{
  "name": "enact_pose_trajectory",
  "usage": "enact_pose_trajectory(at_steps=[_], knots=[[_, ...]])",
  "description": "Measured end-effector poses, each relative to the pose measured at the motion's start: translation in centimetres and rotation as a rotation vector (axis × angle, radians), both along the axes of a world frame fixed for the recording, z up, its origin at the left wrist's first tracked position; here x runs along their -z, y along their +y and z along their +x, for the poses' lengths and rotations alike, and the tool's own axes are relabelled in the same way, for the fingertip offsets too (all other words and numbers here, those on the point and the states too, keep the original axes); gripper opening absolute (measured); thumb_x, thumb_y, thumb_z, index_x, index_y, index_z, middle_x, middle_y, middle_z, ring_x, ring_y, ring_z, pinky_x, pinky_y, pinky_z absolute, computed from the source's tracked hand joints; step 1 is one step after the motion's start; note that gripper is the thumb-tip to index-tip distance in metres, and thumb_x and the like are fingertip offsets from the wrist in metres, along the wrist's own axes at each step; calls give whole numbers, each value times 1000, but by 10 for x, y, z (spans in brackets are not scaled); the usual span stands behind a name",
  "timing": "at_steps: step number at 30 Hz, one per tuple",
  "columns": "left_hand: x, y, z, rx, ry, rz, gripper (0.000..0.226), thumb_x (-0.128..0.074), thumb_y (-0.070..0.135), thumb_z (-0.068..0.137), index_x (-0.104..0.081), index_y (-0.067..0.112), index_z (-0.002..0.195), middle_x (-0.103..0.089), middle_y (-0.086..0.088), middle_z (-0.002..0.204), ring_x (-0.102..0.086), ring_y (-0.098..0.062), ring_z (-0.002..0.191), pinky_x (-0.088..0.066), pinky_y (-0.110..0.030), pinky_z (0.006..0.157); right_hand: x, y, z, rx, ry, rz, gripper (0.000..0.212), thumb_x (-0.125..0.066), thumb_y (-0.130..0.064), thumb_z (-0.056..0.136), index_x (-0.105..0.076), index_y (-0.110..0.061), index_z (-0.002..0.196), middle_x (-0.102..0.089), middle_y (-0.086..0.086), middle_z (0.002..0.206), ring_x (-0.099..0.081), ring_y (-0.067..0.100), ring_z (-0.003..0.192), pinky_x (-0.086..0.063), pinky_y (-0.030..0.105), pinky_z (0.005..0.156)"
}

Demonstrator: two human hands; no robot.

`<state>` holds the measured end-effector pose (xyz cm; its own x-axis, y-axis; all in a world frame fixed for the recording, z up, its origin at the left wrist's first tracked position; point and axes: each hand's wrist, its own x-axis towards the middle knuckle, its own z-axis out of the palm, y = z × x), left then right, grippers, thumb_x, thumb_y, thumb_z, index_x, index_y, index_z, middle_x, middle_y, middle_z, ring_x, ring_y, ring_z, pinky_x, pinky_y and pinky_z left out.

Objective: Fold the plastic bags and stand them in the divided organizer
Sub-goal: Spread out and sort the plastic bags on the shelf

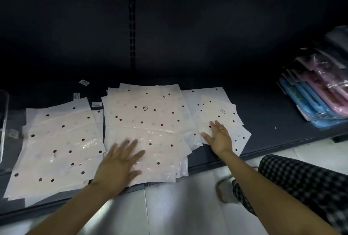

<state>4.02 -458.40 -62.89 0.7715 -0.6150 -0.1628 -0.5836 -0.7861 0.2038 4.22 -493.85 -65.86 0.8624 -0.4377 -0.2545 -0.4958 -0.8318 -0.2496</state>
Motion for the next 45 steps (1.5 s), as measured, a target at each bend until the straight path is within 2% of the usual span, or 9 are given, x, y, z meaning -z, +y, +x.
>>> enact_pose_trajectory(at_steps=[3, 8, 14, 19, 24, 28, 34, 40, 45], knots=[[19, -1, -4, 21, 112, 90, 81, 18, 70, 76, 0, 33, 146, 15, -1, 152, 6, -28, 145, -4, -38, 117, 3, -10, -11, 70, -198, 4, 37, -56, -32, 93, -59, -19, 127, -47, 0, 142, -36, 23, 130, -37, 35, 102], [19, -6, 6, -21, 214, 83, 67, -28, 58, 95, 8, 37, 147, 20, 5, 156, 19, -16, 144, 9, -31, 115, -20, -4, -8, 353, -369, 115, 31, -45, -30, 97, -63, -13, 78, -58, 12, 78, -54, 33, 91, -37, 31, 64], [-22, -36, 8, -285, 611, -648, 69, -54, 55, 83, -27, 37, 144, -25, 14, 152, -22, -1, 138, -17, -19, 111, -75, 77, 22, 234, -561, 248, 30, -44, -20, 98, -68, -4, 106, -65, 9, 117, -60, 27, 103, -43, 28, 83], [-51, -50, 18, -587, 1045, -1149, 89, -71, 59, 68, -30, 33, 143, -49, 7, 134, -57, -8, 116, -50, -29, 93, -92, 169, 24, -109, -241, 894, 32, -43, -28, 99, -71, -18, 88, -67, -5, 84, -61, 9, 76, -50, 21, 73], [-39, -10, 40, -870, 738, -1070, 67, -63, -3, 85, -40, 29, 138, -62, -8, 113, -63, -19, 94, -46, -29, 80, -72, 152, 24, -13, -289, 981, 29, -46, -13, 98, -60, -1, 120, -62, 10, 122, -61, 17, 104, -46, 8, 86], [-20, 46, 54, -1007, 479, -866, 70, -51, -3, 90, -26, 28, 147, -53, -19, 129, -57, -35, 100, -46, -38, 76, -39, 65, 16, 109, -306, 255, 45, -45, -25, 99, -41, -9, 141, -39, 9, 148, -32, 25, 138, -29, 32, 112], [-3, 112, 49, -968, 209, -392, 77, -57, 3, 85, -16, 18, 148, -46, -27, 125, -52, -44, 97, -43, -48, 76, 7, -10, -9, 91, 38, -60, 57, -38, -49, 97, -24, -29, 148, -12, 2, 159, -8, 27, 146, -9, 41, 118], [-2, 114, 38, -762, -239, -142, 108, -85, 0, 59, -20, -7, 145, -27, -40, 140, -27, -60, 123, -28, -65, 101, 6, -9, -11, 301, -360, 122, 30, -51, -11, 96, -61, -7, 124, -53, 16, 136, -47, 35, 124, -37, 36, 102], [-9, 94, 42, -644, -99, -333, 71, -76, 14, 77, -43, 7, 139, -34, -15, 149, -28, -37, 137, -31, -50, 109, -37, 37, 9, 404, -609, 502, 34, -53, -22, 96, -62, -2, 120, -62, 13, 123, -57, 20, 114, -41, 18, 92]])
